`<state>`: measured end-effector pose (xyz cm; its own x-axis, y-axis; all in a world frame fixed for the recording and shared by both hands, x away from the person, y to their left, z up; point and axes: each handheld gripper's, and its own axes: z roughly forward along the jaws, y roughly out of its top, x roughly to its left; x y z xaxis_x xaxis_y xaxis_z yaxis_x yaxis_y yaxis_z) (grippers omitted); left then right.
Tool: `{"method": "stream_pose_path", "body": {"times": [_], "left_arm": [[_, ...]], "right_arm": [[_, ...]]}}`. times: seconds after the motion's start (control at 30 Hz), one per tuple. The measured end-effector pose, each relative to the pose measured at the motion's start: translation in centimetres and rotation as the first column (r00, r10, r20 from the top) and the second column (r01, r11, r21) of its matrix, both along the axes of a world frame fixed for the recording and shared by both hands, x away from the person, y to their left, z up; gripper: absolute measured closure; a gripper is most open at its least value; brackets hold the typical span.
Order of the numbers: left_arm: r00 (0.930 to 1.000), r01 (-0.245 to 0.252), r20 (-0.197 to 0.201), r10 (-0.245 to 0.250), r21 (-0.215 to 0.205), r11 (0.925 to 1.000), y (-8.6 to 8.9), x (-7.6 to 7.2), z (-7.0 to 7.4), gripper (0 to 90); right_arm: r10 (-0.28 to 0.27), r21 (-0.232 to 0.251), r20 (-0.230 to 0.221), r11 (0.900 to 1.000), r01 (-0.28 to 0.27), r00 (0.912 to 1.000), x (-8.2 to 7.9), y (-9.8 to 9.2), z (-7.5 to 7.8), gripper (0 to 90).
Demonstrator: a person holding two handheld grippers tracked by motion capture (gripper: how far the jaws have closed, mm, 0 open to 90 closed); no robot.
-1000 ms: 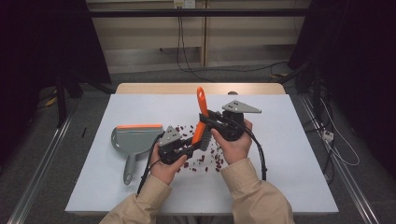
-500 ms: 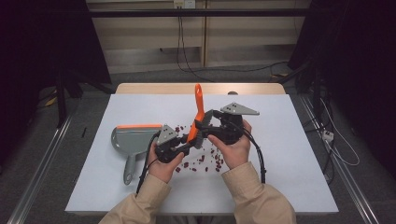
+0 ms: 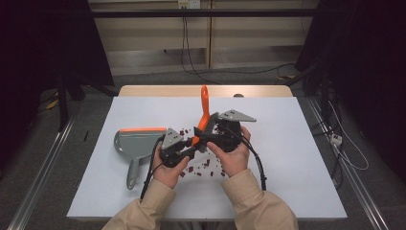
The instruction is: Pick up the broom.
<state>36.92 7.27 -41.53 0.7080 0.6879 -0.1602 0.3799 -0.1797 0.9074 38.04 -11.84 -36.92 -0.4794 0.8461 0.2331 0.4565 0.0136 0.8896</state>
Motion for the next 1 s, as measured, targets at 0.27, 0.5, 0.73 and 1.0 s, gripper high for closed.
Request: {"method": "stream_pose_path", "body": {"times": [0.27,0.5,0.73,1.0], "left_arm": [[0.9999,-0.006,0.014,0.006,0.004,1.0000,-0.2,-0.3,-0.1,70.8],[0.9950,-0.012,0.100,0.009,0.034,0.9994,-0.6,-0.9,0.2,69.7],[0.9870,-0.019,0.160,0.007,0.076,0.9969,-1.8,-1.7,0.8,60.4],[0.9880,0.001,0.154,-0.010,0.059,0.9982,-1.2,-1.3,0.7,42.6]], "right_arm": [[-0.049,-0.030,-0.057,0.998,0.048,0.9971,0.4,1.0,-0.8,20.3],[-0.094,0.016,-0.091,0.995,0.096,0.9914,0.7,1.0,-0.9,33.9],[-0.077,0.161,-0.171,0.981,0.106,0.9821,1.1,0.3,-0.8,57.3],[-0.051,0.161,-0.121,0.984,0.070,0.9913,1.4,-0.9,0.0,71.5]]}}
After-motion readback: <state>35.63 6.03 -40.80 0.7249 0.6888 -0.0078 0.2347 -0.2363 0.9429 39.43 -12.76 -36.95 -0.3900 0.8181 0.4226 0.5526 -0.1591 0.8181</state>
